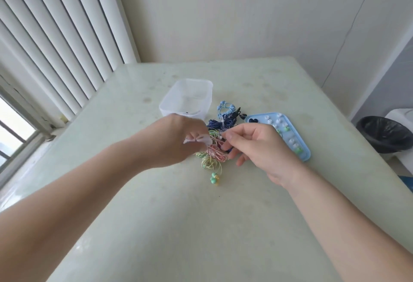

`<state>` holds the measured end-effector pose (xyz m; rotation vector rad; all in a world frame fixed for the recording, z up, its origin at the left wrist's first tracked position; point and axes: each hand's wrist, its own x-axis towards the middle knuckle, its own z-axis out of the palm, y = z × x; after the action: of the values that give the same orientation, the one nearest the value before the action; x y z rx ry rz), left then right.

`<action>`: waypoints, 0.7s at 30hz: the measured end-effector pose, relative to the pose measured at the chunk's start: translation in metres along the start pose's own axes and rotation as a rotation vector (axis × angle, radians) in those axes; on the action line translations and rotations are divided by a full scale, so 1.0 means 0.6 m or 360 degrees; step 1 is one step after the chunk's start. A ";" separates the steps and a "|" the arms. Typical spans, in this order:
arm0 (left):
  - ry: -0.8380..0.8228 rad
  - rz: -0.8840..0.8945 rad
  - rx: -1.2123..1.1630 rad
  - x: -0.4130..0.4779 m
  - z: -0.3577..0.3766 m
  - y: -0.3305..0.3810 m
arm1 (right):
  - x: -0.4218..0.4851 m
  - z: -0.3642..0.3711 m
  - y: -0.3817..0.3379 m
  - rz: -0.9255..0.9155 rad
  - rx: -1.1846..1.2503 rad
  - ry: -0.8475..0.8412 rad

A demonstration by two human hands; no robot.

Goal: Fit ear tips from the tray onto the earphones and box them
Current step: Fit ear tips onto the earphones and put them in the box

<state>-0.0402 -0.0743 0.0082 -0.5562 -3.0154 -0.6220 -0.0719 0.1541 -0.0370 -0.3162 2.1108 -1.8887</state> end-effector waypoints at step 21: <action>0.0046 -0.0503 -0.2093 0.041 0.052 0.140 | -0.030 -0.085 -0.015 -0.0095 0.0584 -0.0037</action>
<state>-0.0327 0.0182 0.0138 0.0031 -2.2355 -2.5362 -0.0733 0.2068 -0.0221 -0.3180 1.7093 -2.2419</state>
